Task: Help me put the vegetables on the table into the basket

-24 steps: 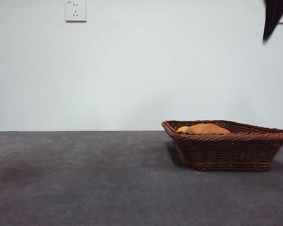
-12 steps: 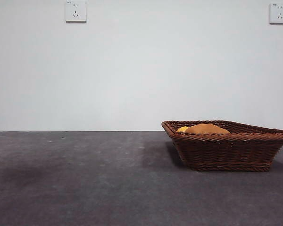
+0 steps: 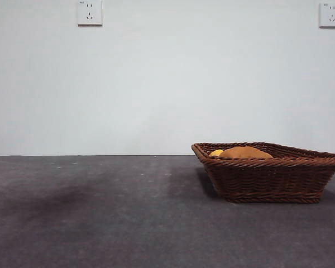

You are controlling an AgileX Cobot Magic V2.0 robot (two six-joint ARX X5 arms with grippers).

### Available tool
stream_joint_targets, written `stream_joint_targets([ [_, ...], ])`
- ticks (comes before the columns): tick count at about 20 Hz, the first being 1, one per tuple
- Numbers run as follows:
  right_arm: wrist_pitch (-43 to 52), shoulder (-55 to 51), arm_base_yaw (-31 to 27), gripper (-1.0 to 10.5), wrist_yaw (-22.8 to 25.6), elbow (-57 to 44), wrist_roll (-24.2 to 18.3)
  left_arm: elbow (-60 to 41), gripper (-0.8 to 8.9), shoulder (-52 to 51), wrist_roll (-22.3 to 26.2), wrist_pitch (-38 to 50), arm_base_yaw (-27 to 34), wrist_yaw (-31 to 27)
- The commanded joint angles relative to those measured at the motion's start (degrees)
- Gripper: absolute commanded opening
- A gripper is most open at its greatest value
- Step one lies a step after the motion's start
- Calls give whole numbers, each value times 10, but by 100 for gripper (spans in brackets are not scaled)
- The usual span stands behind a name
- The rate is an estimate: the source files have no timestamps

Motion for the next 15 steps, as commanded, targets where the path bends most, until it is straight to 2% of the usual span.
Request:
stream_joint_targets([
  [1, -10, 25, 0, 1, 1, -3, 4, -1, -4, 23, 53, 26, 8, -27],
  [2, -10, 41, 0, 1, 1, -3, 4, -3, -4, 22, 128, 70, 25, -64],
  [3, -10, 53, 0, 1, 1, -3, 4, -13, -4, 12, 171, 127, 41, -73],
  [4, -10, 69, 0, 1, 1, -3, 4, -40, -4, -10, 185, 227, 60, -50],
  [6, -8, 101, 0, 1, 1, -3, 4, -126, -4, -73, 175, 418, 99, 36],
  [7, -7, 113, 0, 1, 1, -3, 4, -176, -4, -106, 174, 492, 118, 59],
  [10, 10, 170, 0, 1, 1, -3, 4, -367, -4, -233, 170, 726, 202, 57],
  [12, 26, 206, 0, 1, 1, -3, 4, -471, -4, -307, 128, 811, 247, 56],
  [15, 64, 251, 0, 1, 1, -3, 4, -576, -4, -402, 111, 818, 299, 56],
])
